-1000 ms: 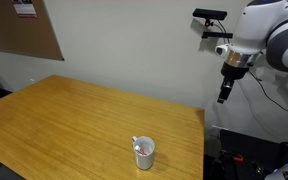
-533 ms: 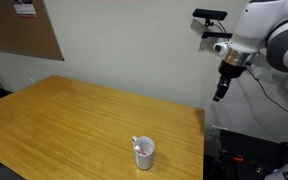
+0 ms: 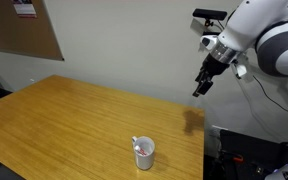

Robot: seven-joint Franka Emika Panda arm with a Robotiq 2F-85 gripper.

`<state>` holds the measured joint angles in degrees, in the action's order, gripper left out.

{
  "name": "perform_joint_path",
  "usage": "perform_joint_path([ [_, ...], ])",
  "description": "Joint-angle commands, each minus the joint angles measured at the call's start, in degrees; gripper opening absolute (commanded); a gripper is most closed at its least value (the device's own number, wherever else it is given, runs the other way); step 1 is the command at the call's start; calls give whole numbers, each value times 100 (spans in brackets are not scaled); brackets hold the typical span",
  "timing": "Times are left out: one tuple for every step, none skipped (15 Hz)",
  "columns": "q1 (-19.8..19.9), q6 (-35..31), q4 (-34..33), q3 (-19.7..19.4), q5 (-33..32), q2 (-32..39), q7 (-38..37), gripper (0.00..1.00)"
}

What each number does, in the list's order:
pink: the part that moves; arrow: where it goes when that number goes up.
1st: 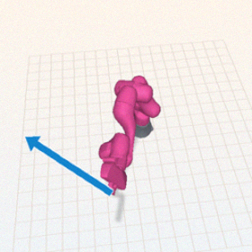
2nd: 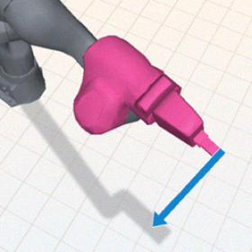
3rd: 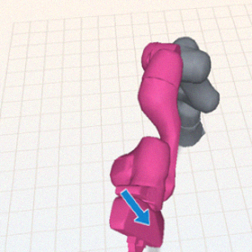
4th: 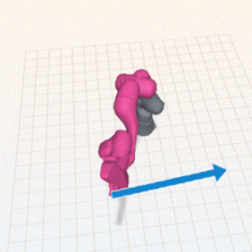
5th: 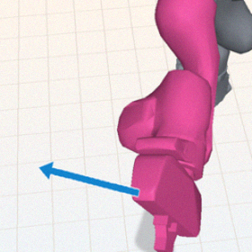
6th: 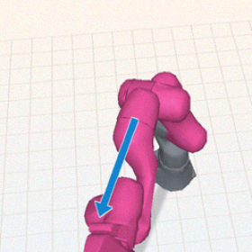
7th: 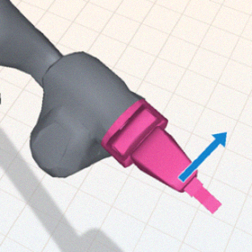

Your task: Remove the marker from the mug cup and place it on the table

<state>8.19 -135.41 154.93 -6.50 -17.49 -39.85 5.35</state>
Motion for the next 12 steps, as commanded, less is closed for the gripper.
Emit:
perform_joint_path([
  [-374,-602,-231,-136,124,514,743,100],
  [-530,-718,-257,-202,224,613,999,100],
  [-633,-826,-275,-245,307,701,1191,100],
  [-809,-882,-302,-332,463,786,1443,100],
  [-925,-942,-315,-384,581,872,1642,100],
  [-1053,-964,-343,-434,721,964,1831,100],
  [-1184,-942,-374,-478,865,1059,2007,100],
  [-1272,-908,-403,-507,977,1151,2166,100],
  [-1358,-891,-429,-525,1081,1234,2301,100],
  [-1414,-879,-454,-526,1162,1306,2402,100],
  [-1481,-865,-477,-531,1243,1384,2543,100],
  [-1536,-885,-495,-545,1313,1467,2688,100],
])
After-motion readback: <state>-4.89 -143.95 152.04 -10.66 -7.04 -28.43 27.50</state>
